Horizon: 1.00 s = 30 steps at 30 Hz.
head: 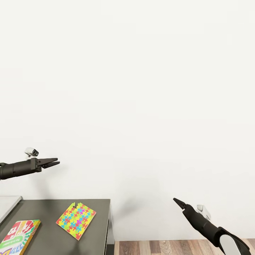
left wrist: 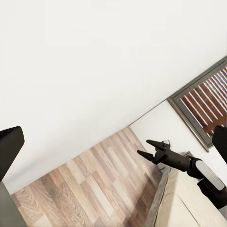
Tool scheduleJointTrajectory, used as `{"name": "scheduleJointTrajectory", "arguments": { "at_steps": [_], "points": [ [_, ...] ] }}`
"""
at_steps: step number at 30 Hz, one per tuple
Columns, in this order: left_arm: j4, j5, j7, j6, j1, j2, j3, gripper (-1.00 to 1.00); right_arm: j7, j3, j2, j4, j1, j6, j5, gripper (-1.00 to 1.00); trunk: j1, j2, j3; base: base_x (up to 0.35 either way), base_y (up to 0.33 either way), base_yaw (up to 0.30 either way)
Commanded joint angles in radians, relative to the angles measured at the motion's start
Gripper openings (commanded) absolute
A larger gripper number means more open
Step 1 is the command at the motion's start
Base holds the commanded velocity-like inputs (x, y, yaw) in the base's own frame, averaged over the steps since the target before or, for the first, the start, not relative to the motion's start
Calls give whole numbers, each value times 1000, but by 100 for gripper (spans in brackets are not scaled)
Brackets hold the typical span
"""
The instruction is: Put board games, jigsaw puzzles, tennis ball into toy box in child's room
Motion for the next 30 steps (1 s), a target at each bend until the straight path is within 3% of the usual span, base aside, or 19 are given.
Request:
{"name": "scheduleJointTrajectory", "arguments": {
  "at_steps": [1, 6, 8, 11, 13, 14, 18, 19, 21, 25, 27, 30],
  "points": [
    [0, -2, -4, 11, -1, 0, -1, 100, 4, -2, 1, 0, -1, 6, 1, 100, 1, -2, -2, 0, 0, 0],
    [2, -26, -4, 15, -1, -1, -27, 100, -6, -1, 1, 0, -1, 5, 1, 100, 1, -2, -2, 0, 0, 0],
    [2, -45, 35, 16, -1, -6, -43, 100, -32, 0, 2, 0, -1, 8, 1, 100, 1, -2, -2, 0, 0, 0],
    [3, -67, 166, 17, -1, -34, -56, 100, -144, 5, 6, -1, -4, 14, 8, 100, 1, -2, -2, 0, 0, 0],
    [3, -74, 313, 18, -1, -63, -59, 100, -283, 44, 9, -4, -7, 14, 24, 100, 1, -2, -2, 0, 0, 0],
    [3, -75, 355, 18, -1, -70, -60, 100, -320, 61, 10, -5, -10, 13, 27, 100, 1, -2, -2, 0, 0, 0],
    [4, -76, 648, 16, -1, -123, -61, 100, -558, 209, 12, -3, -56, 5, 38, 100, 1, -2, -2, 0, 0, 0],
    [4, -76, 684, 16, -1, -130, -61, 100, -585, 228, 12, -3, -62, 4, 38, 100, 1, -2, -2, 0, 0, 0],
    [7, -77, 830, 9, -2, -170, -61, 100, -686, 307, 16, -2, -80, 2, 42, 100, 1, -2, -2, 0, 0, 0],
    [16, -82, 986, -31, -2, -225, -64, 100, -760, 354, 33, 1, -96, 2, 50, 100, 1, -2, -2, 0, 0, 0],
    [40, -90, 1103, -49, -3, -254, -64, 100, -805, 365, 40, 6, -104, 4, 73, 100, 1, -2, -2, 0, 0, 0],
    [76, -94, 1204, -59, -6, -280, -65, 100, -834, 369, 42, 10, -108, 6, 96, 100, 1, -2, -2, 0, 0, 0]
  ]
}}
